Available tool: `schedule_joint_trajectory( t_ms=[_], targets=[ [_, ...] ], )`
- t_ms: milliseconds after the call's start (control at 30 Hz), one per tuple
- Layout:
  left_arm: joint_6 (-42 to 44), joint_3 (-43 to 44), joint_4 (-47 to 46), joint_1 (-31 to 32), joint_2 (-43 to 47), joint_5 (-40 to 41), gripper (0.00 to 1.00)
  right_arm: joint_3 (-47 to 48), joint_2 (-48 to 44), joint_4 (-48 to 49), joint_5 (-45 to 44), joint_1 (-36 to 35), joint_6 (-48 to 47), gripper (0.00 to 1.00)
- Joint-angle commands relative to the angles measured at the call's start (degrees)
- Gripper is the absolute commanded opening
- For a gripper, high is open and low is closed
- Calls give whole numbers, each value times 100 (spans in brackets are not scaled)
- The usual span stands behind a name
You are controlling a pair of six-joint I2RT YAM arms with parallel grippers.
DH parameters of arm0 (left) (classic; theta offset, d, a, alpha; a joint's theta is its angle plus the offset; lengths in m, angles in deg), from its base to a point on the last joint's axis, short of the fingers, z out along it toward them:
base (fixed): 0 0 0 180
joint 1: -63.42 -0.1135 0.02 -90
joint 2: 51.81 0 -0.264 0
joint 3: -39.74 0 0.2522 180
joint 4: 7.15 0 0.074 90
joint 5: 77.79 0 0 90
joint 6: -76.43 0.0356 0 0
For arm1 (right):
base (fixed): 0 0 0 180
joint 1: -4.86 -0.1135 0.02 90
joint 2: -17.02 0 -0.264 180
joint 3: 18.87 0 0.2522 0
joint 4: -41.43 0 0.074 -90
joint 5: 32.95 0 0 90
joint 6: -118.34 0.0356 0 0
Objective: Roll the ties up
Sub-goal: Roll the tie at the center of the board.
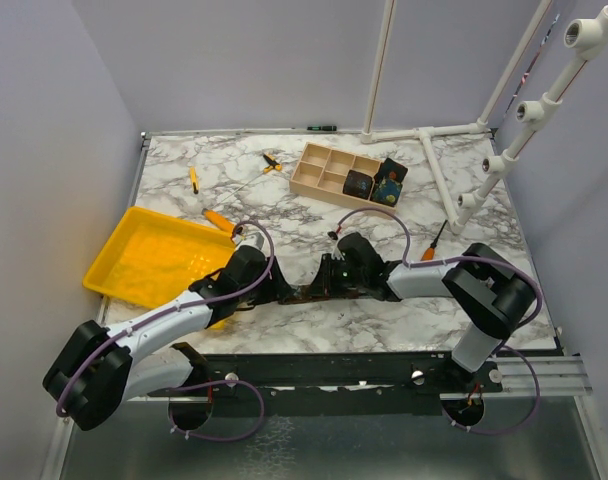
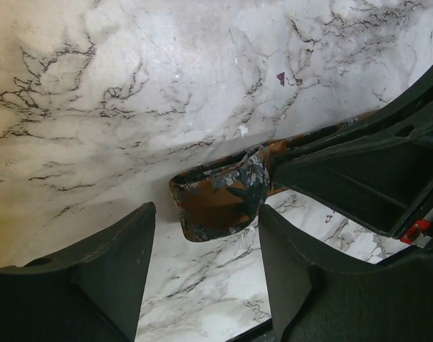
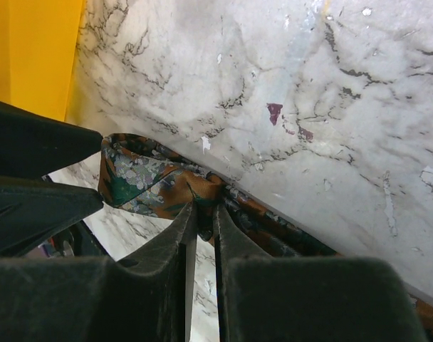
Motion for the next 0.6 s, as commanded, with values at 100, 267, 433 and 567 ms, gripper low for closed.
schedule_joint_trajectory(
  t_ms=[100, 267, 433, 567],
  targets=[
    [-127, -365, -442, -148, -13, -413, 61, -489, 164, 783, 379, 12, -77, 13],
    [-311, -541, -667, -227, -17, -553, 60, -618, 329, 1160, 513, 7, -101, 12],
    [-525, -664, -738, -322, 96, -711, 59, -816, 337, 1394, 393, 12, -97, 11],
    [-925, -866, -890, -390, 239, -926, 61, -999, 282, 1498, 291, 9, -154, 10]
  ],
)
